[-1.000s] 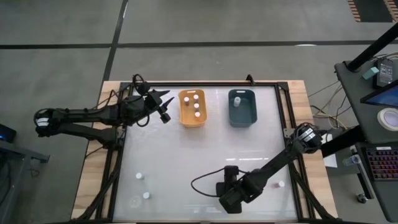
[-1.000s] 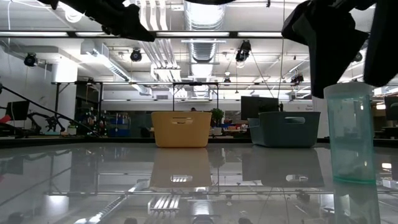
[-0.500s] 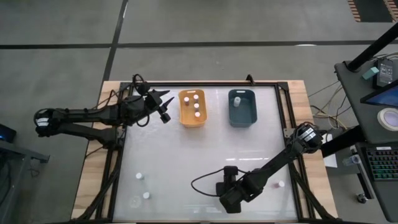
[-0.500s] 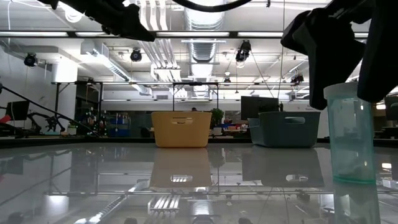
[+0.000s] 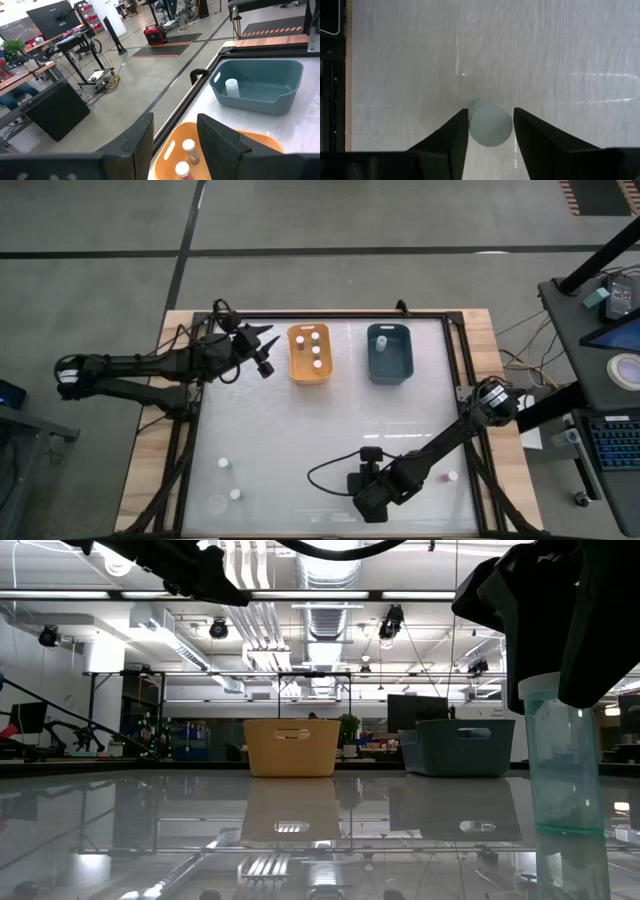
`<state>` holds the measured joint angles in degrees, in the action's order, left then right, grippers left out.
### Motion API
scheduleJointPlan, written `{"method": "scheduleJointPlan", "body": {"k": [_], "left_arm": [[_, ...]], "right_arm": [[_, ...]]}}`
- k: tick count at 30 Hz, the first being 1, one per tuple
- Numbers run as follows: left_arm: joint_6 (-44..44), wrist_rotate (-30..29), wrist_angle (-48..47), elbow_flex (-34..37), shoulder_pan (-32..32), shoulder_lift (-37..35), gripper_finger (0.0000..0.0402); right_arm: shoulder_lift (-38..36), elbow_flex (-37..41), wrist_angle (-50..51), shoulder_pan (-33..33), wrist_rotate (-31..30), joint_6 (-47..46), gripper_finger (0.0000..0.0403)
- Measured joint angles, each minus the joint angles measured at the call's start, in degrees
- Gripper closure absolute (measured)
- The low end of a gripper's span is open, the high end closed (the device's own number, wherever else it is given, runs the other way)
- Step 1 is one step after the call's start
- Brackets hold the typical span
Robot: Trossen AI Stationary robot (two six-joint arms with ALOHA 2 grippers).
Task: Pick and place medicine bottles into bin by pill shape (circle, oval)
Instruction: Put the blue tablet bottle into the green bin
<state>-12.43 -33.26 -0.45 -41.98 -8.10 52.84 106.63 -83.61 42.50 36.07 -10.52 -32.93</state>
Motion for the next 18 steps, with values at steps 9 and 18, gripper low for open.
{"method": "scheduleJointPlan", "body": {"k": [9, 18], "left_arm": [[0.0, 0.0, 0.0, 0.0, 0.0, 0.0, 0.0266], [0.0, 0.0, 0.1, -0.1, 0.0, 0.0, 0.0266]], "right_arm": [[0.0, 0.0, -0.1, 0.0, 0.1, 0.0, 0.0286], [-1.0, -3.4, 4.7, -0.9, 0.0, -0.5, 0.0286]]}}
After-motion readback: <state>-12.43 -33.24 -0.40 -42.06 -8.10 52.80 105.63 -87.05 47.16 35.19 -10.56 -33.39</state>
